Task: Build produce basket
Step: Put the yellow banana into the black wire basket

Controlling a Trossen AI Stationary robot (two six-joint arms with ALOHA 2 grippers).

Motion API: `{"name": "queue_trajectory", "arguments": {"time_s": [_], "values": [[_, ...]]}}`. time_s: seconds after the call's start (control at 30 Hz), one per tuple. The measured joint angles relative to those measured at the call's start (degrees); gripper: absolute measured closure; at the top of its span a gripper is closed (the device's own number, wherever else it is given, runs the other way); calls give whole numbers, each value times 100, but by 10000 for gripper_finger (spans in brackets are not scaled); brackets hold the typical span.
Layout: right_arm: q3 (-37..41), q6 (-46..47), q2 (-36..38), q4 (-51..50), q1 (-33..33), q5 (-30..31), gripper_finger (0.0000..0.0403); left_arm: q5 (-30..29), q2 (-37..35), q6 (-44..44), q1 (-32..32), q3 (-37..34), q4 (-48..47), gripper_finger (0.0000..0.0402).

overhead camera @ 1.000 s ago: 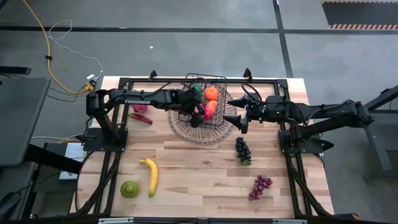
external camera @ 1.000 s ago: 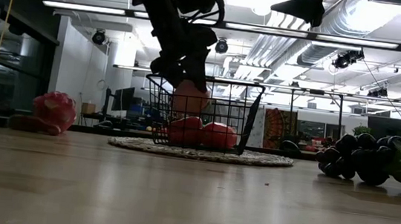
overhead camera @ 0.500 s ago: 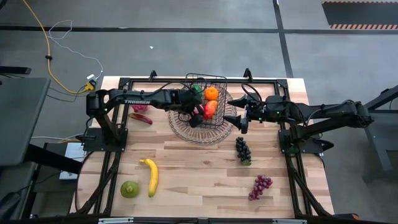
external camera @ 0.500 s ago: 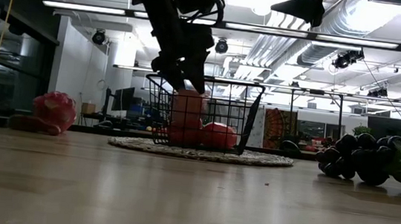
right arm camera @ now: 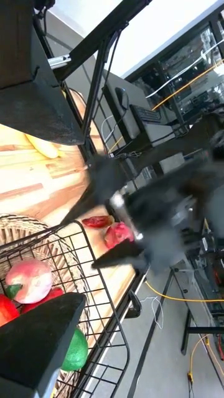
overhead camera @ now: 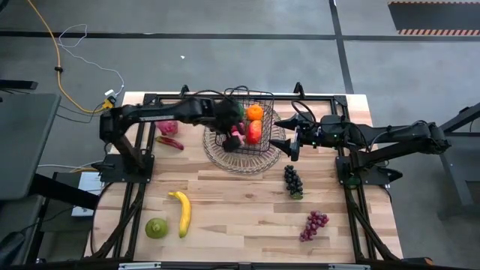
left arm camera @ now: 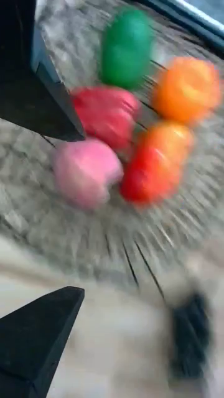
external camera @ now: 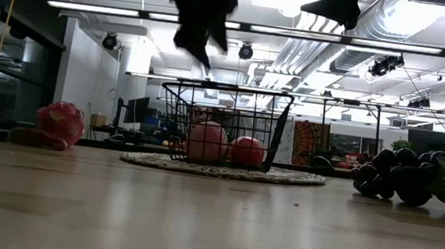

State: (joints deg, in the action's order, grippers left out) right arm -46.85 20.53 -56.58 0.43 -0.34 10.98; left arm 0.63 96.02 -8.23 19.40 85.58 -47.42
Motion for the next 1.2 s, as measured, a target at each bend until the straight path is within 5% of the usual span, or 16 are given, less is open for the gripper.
{"name": "queue_trajectory", "arguments": {"time_s": [0.13, 0.47, 0.73, 0.97, 1.2], "values": [[0, 0, 0, 24, 0, 2, 6, 109, -801, -20, -304, -217, 527, 14], [0, 0, 0, 26, 0, 2, 6, -1509, -3632, -268, -1625, -2425, 3518, 13], [0, 12, 2, 26, 0, 2, 6, -2772, -4831, -501, -2159, -3418, 3755, 14], [0, 15, 2, 26, 0, 2, 6, -1852, -4744, 317, -2271, -3416, 3425, 13], [0, 17, 2, 24, 0, 2, 6, -521, -4079, 292, -2919, -3412, 1291, 14]]}}
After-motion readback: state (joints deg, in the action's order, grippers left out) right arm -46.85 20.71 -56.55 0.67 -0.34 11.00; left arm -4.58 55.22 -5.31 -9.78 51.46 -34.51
